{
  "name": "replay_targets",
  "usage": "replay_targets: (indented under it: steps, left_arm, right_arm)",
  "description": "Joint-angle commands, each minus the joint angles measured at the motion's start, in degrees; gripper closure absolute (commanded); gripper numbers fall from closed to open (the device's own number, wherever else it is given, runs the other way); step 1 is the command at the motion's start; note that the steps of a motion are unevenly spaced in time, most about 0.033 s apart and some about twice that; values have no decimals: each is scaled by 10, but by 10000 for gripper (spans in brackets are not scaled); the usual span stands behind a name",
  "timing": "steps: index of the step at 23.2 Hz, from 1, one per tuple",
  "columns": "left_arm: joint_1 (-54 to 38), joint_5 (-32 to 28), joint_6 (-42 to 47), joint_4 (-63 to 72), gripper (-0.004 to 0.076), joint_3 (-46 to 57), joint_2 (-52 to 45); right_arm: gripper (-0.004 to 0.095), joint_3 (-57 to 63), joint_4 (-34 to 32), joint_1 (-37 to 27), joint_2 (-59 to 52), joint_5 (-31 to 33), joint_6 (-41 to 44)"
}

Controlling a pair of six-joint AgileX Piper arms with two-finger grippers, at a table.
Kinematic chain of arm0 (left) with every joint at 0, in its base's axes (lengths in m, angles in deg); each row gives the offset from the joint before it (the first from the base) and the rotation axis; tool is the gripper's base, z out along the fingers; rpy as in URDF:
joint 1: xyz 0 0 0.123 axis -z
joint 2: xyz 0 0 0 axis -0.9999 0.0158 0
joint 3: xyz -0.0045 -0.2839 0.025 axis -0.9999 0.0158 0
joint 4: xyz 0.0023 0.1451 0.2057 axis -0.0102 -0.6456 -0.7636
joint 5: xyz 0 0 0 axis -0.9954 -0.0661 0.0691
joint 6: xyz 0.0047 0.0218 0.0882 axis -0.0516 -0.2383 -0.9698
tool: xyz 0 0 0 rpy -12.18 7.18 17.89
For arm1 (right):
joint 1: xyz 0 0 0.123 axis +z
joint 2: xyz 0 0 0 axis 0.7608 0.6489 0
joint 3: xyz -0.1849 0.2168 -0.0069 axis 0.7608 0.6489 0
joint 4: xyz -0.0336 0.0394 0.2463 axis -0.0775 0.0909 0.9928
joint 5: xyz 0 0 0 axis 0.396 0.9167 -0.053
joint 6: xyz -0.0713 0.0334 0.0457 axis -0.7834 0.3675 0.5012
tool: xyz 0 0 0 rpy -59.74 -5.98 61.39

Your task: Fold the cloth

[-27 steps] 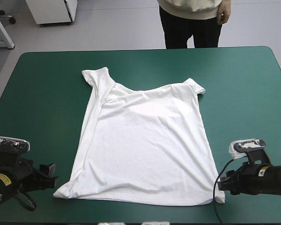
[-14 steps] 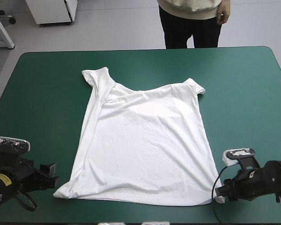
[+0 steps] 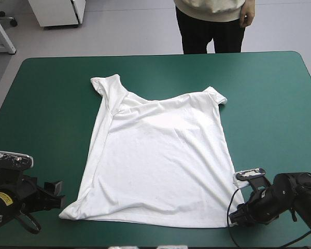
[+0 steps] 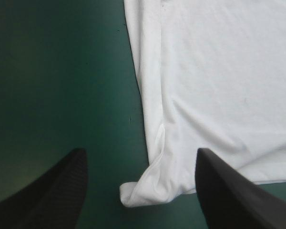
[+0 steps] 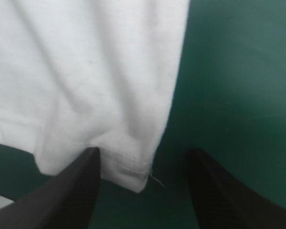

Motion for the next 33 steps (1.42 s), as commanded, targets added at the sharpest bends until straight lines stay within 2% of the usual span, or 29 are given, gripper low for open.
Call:
replay_targets:
  steps: [1,3,4,5,6,7,8,12,16,19,26,33]
  left_arm:
    - [2,-15,5,3,251,-18,3]
    - [2,-17,5,2,251,-18,3]
    - [2,-19,5,2,251,-18,3]
    - [2,-19,5,2,251,-18,3]
    - [2,-19,5,2,251,-18,3]
    - [2,-17,5,2,251,-18,3]
    - [2,-10,5,2,251,-13,3]
    - [2,-4,24,-9,251,3,26]
    - [2,8,-43,20,251,59,93]
    - [2,-32,-78,66,251,95,124]
    - [2,-50,-67,10,251,154,159]
    - [2,-105,-66,27,251,217,163]
  right_arm:
    - [391,-9,15,58,14,-20,33]
    - [419,-9,-2,115,34,-26,71]
    - [534,-7,-22,141,50,-20,103]
    - [609,-7,-29,147,55,-15,103]
    - [799,-7,-32,154,63,-14,103]
    - [902,-7,-29,154,64,-16,103]
    - [920,-7,-27,154,64,-26,97]
    - [921,-7,-29,154,62,-53,97]
    - [921,-16,-54,154,62,-64,96]
    - [921,-27,-58,154,62,-70,96]
    - [921,-46,-58,154,62,-66,93]
    - [921,-47,-60,154,62,-66,91]
